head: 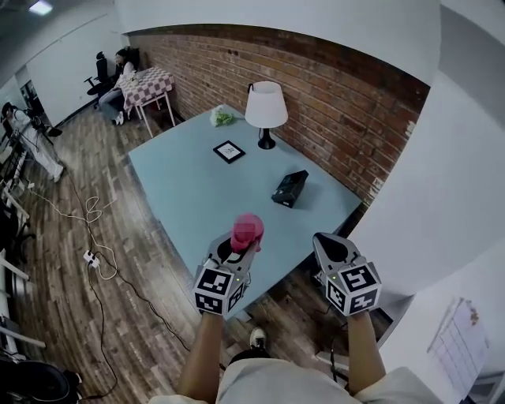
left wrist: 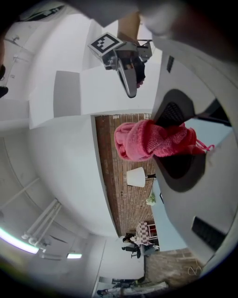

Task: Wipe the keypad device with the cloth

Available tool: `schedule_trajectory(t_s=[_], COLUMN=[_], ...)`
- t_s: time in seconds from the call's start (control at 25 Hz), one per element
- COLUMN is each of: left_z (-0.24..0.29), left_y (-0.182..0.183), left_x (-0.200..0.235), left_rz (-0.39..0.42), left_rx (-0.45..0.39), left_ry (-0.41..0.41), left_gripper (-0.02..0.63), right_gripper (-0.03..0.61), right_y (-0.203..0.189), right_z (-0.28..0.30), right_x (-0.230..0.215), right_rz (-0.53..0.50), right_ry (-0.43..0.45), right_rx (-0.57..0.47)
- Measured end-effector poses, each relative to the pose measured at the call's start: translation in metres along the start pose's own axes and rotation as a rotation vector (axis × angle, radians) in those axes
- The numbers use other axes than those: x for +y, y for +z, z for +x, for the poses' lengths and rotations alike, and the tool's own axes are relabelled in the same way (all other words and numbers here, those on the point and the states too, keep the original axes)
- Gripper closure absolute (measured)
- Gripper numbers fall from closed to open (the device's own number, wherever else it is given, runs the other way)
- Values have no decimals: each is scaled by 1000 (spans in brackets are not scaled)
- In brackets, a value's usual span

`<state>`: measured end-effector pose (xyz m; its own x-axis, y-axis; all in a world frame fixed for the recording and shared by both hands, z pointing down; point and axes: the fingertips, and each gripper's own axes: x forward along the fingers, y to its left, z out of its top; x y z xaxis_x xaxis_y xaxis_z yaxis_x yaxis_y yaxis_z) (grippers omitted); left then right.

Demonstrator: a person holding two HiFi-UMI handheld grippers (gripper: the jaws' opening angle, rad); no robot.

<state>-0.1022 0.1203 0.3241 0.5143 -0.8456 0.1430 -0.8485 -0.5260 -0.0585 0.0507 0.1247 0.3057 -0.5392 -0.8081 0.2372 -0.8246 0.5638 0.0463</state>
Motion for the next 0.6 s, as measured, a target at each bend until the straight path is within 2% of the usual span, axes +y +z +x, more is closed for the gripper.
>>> schedule_trajectory(t_s=[0.6], left_z=[-111], left_y=[34], left_x=[-115], left_rz=[87], left_rx=[-64], left_ry=[40], left_gripper=[442], right_gripper=[560], right_y=[7], right_z=[-152], right_x=[34], right_rz=[-37], right_ry=[-6], right_rx=[-73])
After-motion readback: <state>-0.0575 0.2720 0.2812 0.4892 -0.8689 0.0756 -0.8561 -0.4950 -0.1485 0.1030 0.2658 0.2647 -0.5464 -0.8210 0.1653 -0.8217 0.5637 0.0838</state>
